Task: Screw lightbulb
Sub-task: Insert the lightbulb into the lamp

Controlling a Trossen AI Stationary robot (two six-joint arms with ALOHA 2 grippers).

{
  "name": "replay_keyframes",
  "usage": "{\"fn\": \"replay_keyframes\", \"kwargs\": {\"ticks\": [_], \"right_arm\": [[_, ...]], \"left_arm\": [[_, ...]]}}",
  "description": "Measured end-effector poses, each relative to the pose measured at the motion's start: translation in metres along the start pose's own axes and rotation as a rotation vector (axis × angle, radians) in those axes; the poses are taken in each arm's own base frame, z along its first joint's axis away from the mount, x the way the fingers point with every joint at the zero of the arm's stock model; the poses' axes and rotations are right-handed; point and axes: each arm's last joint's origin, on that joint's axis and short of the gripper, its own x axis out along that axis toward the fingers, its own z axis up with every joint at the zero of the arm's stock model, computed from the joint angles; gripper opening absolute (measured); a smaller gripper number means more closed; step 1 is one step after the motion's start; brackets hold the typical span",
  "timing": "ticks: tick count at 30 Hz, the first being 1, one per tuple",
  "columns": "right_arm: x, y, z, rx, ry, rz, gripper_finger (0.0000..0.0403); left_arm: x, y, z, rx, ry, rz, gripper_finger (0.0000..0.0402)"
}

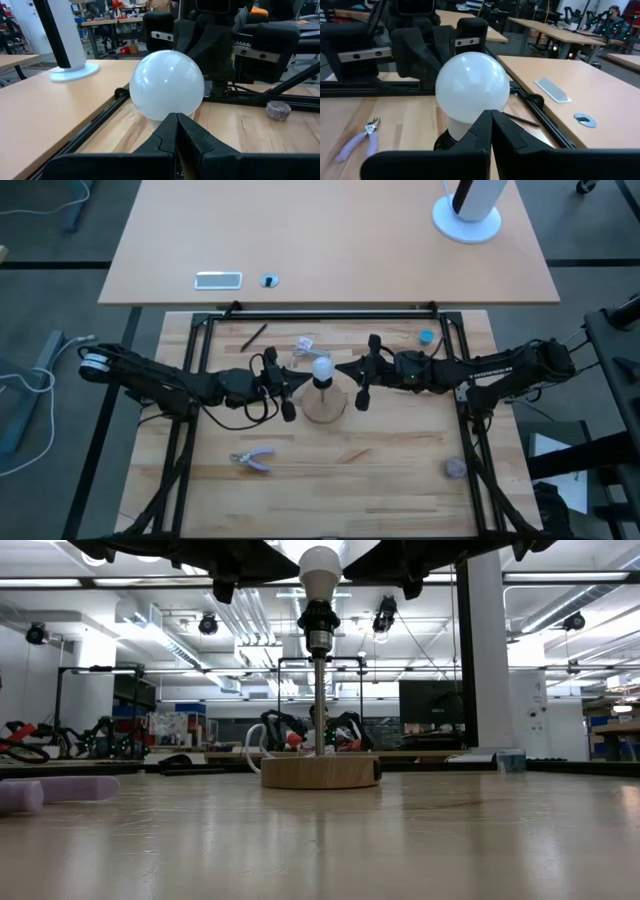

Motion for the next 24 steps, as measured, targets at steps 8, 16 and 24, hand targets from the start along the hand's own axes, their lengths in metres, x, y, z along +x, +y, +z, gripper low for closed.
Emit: {"fn": "replay_keyframes", "kwargs": {"ticks": [8, 16, 24], "right_arm": [[-0.001, 0.004, 0.0, 0.023, -0.003, 0.066, 0.0], [-0.002, 0.006, -0.004, 0.011, 0.045, 0.004, 0.0], [0.002, 0.002, -0.001, -0.01, -0.006, -0.033, 0.0]], "left_arm": [[0.0, 0.001, -0.002, 0.0, 0.023, 0.051, 0.0], [-0.004, 0.002, -0.002, -0.028, 0.046, 0.041, 0.0], [-0.004, 0.002, 0.007, 0.001, -0.031, 0.01, 0.0]]}}
